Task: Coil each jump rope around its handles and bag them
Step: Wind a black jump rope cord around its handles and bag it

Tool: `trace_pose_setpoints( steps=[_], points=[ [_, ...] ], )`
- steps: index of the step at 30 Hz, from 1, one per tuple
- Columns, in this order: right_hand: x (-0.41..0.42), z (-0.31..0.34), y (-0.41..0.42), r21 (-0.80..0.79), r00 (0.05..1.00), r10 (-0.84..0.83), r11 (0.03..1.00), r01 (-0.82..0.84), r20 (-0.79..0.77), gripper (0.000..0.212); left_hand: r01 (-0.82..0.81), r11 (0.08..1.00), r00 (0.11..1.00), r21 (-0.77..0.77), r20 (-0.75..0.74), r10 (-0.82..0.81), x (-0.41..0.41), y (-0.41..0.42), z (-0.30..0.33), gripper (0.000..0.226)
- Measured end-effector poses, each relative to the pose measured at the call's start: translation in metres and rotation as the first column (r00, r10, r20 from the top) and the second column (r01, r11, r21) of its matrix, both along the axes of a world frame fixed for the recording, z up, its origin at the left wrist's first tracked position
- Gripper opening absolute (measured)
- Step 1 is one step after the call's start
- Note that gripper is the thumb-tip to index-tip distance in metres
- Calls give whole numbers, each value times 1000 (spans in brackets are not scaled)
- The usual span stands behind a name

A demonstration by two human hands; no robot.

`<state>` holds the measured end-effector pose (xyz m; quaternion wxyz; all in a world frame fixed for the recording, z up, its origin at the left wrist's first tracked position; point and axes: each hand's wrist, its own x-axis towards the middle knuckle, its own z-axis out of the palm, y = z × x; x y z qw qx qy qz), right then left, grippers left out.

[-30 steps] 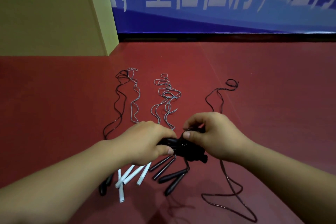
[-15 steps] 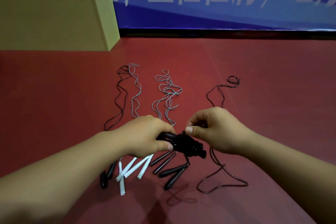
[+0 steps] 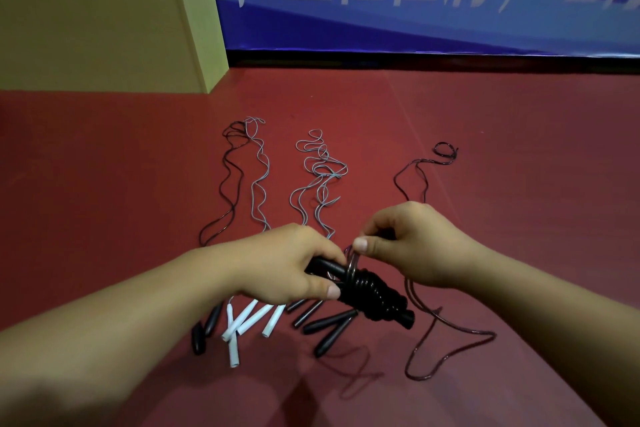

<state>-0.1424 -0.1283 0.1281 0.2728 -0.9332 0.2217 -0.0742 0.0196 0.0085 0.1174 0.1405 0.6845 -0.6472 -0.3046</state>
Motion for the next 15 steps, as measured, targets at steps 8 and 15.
trace_pose_setpoints(
  steps=[8, 15],
  points=[
    [-9, 6, -16, 765, 999, -4, 643, 28, -33, 27, -33, 999, 796, -3, -605, 24, -2, 4, 12, 18],
    [5, 2, -2, 696, 907, -291, 718, -3, 303, 27, -353, 935, 443, 24, -876, 190, 0, -2, 15, 32]
  ],
)
